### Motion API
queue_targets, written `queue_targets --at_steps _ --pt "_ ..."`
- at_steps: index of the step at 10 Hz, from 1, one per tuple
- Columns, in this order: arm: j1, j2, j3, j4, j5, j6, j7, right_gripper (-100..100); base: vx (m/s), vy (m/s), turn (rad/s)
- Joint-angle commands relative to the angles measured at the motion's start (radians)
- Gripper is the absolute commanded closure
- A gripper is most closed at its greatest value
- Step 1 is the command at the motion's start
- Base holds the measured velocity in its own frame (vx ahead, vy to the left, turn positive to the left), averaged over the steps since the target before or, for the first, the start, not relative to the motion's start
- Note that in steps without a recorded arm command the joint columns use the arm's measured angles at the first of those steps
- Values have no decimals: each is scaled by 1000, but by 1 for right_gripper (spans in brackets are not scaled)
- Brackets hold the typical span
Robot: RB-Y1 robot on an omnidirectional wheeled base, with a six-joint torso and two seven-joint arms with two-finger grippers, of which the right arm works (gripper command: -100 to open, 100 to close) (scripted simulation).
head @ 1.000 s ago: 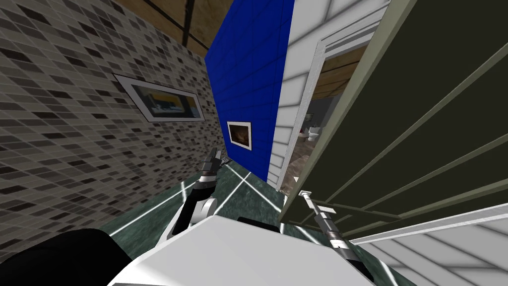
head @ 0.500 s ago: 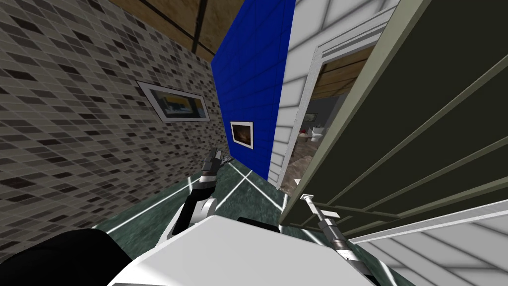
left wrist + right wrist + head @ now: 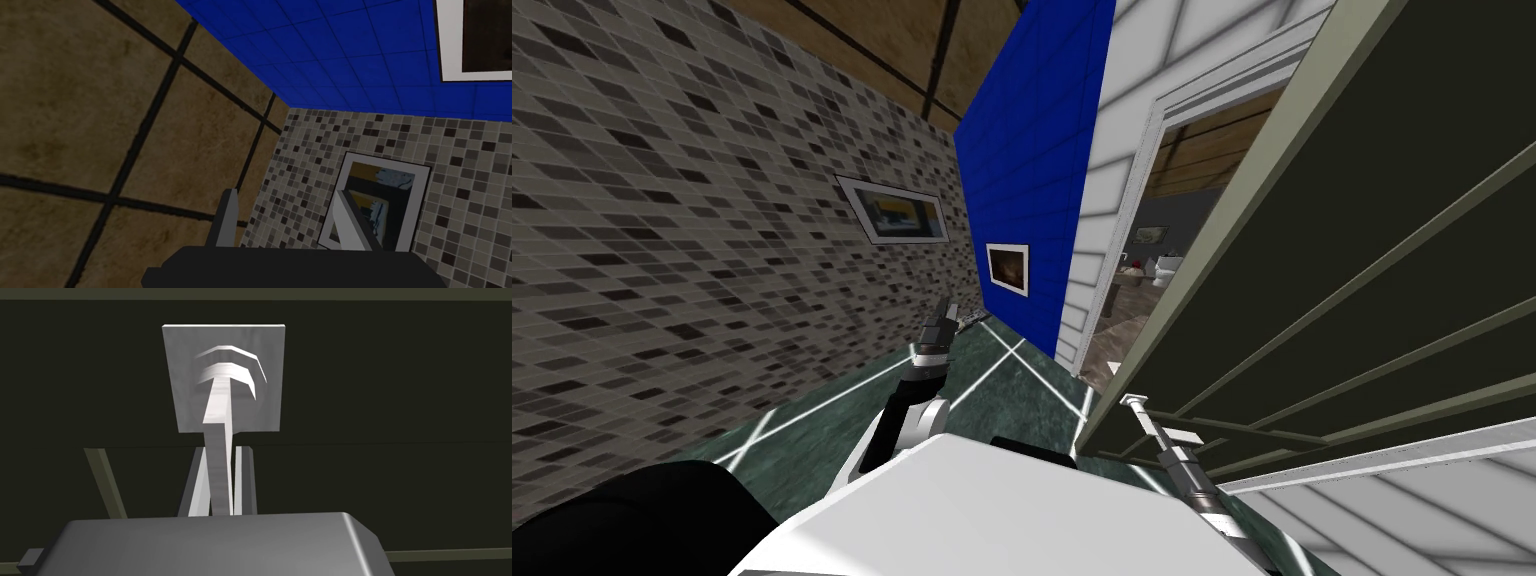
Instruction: Pull the door open
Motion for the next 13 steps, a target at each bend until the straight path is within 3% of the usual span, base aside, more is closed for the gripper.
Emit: queue_targets --at_steps 1,7,8,11,13 --pt "-1 -1 3 27 4 -23 -3 100 -222 -98 149" --pt "10 -13 2 57 8 -70 -11 100 -197 -82 164" --pt "17 -8 6 35 10 -55 -10 100 -77 -23 35" --pt "-10 -9 42 37 -23 -30 1 100 -146 -65 197" --pt "-23 -10 58 39 -39 -20 7 100 -69 -20 34"
